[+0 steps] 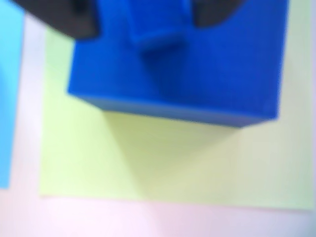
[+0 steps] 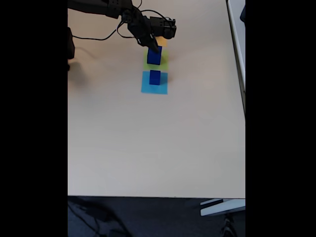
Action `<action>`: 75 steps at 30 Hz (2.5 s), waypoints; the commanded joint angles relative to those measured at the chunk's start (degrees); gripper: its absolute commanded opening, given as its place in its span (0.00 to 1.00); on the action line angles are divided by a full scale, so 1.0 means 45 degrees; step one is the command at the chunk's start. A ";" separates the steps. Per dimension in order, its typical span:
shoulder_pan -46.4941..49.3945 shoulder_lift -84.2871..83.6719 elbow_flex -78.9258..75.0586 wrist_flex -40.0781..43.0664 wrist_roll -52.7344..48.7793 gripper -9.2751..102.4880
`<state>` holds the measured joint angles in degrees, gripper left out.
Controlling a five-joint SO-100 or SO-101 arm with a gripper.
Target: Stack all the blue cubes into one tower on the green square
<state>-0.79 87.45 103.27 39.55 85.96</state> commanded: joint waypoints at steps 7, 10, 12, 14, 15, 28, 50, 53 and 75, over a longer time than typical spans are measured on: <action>0.0000 0.0098 -0.0430 -0.0898 0.0020 0.16; -0.0039 0.0098 -0.0273 -0.0977 0.0098 0.16; -0.0078 0.0098 -0.0176 -0.1055 0.0137 0.16; -0.0078 0.0098 -0.0117 -0.1074 0.0195 0.17; -0.0078 0.0117 -0.0078 -0.1074 0.0195 0.17; -0.0391 0.0137 0.0391 -0.1367 0.0586 0.17; -0.0117 0.0391 0.0723 -0.1387 0.0137 0.18; -0.0098 0.0410 0.0723 -0.1309 0.0098 0.17; 0.0000 0.0625 0.0898 -0.0918 -0.0117 0.17</action>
<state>-1.05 87.45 107.75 34.80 86.13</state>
